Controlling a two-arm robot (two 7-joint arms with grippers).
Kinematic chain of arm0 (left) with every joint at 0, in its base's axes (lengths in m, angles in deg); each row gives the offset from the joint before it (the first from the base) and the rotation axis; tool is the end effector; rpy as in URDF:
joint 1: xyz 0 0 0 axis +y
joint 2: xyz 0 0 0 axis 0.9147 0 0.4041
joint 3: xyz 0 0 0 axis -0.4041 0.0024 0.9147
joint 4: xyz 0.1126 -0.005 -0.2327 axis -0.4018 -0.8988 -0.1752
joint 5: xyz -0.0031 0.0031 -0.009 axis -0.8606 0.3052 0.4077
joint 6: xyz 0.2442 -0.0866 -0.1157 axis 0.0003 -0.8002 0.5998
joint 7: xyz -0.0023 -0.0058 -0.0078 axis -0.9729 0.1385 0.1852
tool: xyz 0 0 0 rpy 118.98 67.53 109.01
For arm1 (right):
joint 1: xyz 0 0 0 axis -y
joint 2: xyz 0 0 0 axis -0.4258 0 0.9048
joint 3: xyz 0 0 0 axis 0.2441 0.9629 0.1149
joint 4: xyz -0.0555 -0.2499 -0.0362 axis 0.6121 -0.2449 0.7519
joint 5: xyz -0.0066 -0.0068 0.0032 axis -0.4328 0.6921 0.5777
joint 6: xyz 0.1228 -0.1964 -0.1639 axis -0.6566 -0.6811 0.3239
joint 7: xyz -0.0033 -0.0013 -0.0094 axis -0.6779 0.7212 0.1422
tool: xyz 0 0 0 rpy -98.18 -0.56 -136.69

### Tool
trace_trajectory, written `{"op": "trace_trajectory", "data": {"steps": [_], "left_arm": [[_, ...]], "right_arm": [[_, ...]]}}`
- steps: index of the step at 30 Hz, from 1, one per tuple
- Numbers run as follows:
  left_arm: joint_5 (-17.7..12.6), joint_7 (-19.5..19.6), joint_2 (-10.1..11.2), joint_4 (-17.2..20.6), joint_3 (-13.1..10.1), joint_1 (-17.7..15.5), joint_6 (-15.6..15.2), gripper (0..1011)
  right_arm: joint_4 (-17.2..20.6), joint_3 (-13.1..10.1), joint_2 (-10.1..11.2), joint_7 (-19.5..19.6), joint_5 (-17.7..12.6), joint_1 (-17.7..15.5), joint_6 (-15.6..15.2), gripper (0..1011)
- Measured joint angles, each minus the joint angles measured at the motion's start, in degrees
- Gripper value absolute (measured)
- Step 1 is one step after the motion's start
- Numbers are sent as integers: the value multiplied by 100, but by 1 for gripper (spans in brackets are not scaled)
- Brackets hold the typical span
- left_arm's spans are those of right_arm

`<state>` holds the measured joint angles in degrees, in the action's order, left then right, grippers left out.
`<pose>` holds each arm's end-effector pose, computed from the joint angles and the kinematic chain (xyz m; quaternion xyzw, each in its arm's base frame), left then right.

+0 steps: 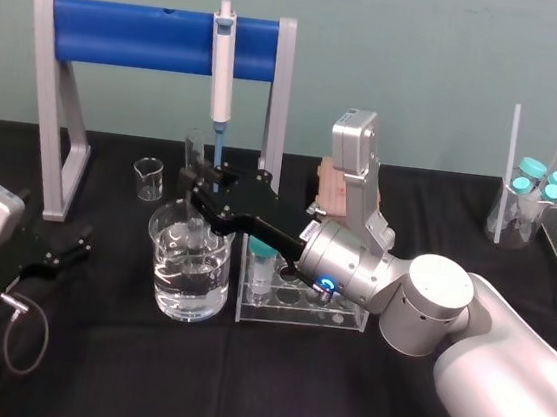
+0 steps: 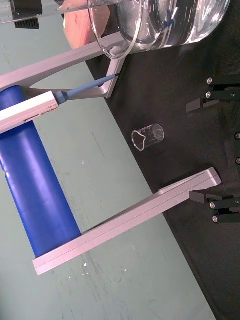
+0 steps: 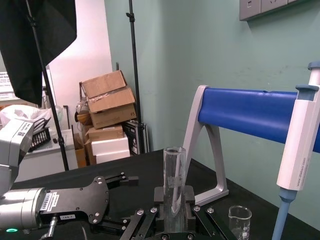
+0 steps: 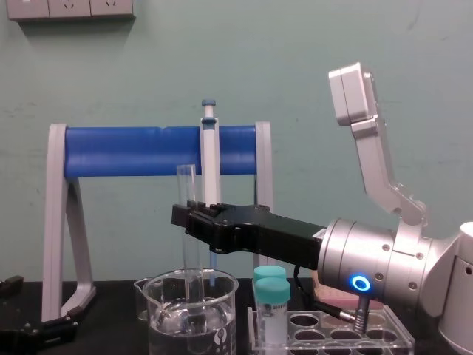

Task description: Hold the test tube with one hand and immerse one end into the beaker, then return it to the test tube rack.

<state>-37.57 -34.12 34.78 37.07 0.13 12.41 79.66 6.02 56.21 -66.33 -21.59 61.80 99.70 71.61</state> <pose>0.3292 0.0713 -0.2721 0.1415 -0.1324 0.5799 0.7913 0.4280 0.0701 -0.2362 0.0609 -0.0211 -0.2532 0.9653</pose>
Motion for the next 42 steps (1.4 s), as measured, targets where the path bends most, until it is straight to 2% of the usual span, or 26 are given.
{"op": "trace_trajectory", "data": {"steps": [42], "left_arm": [[0, 0, 0, 0, 0, 0, 0, 1000]], "right_arm": [[34, 9, 10, 30, 2, -10, -10, 228]]}}
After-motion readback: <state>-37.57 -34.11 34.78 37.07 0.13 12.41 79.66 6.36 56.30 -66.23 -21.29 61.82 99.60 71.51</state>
